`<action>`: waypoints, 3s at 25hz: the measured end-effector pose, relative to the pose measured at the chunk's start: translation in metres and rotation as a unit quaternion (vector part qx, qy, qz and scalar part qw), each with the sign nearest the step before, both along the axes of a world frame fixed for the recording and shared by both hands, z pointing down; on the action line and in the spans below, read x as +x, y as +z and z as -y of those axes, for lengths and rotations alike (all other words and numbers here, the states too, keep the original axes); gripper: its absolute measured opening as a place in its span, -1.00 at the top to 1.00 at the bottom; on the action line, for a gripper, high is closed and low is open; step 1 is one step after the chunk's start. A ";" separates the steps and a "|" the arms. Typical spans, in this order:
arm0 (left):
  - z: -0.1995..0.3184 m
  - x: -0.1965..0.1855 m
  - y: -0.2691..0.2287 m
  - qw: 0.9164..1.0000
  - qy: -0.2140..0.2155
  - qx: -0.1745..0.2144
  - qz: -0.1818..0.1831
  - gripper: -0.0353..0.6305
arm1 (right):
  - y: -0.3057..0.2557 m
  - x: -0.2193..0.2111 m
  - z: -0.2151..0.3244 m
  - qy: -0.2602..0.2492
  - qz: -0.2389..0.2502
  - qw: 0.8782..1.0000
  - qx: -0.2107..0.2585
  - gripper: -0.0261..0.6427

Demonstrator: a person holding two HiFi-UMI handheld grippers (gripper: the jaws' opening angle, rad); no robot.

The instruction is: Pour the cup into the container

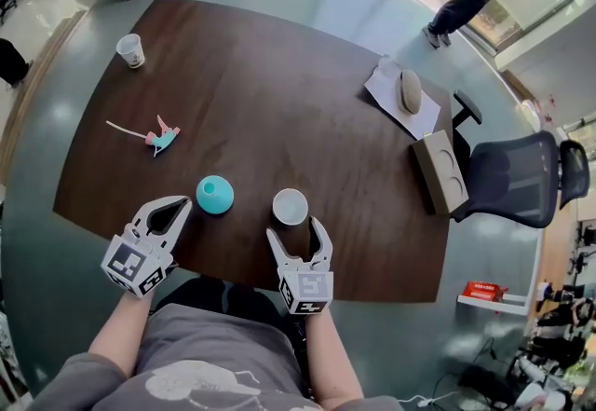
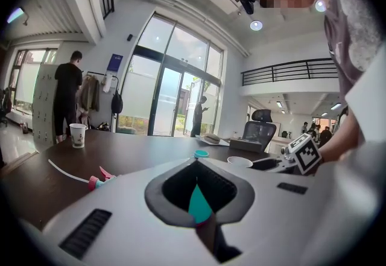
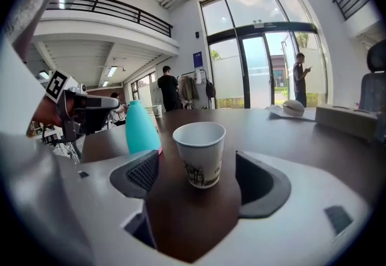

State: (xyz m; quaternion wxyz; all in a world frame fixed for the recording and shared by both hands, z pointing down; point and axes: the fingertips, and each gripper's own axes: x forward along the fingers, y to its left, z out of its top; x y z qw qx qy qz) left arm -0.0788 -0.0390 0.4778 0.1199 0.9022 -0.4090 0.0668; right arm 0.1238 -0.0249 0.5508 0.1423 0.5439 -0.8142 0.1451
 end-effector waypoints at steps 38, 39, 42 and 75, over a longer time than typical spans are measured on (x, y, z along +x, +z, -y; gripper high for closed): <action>0.019 -0.001 0.027 0.999 -0.013 -0.036 0.004 0.87 | 0.015 -0.016 0.055 -0.004 -0.030 0.999 0.016 -0.04; 0.019 -0.002 0.027 0.999 -0.013 -0.035 0.005 0.87 | 0.015 -0.016 0.055 -0.004 -0.029 0.999 0.017 -0.04; 0.018 -0.003 0.026 0.999 -0.013 -0.035 0.006 0.87 | 0.013 -0.016 0.055 -0.004 -0.029 0.999 0.021 -0.02; -0.014 0.015 -0.014 0.995 0.052 -0.042 -0.068 0.57 | -0.049 -0.011 0.028 -0.004 -0.016 0.998 0.061 0.02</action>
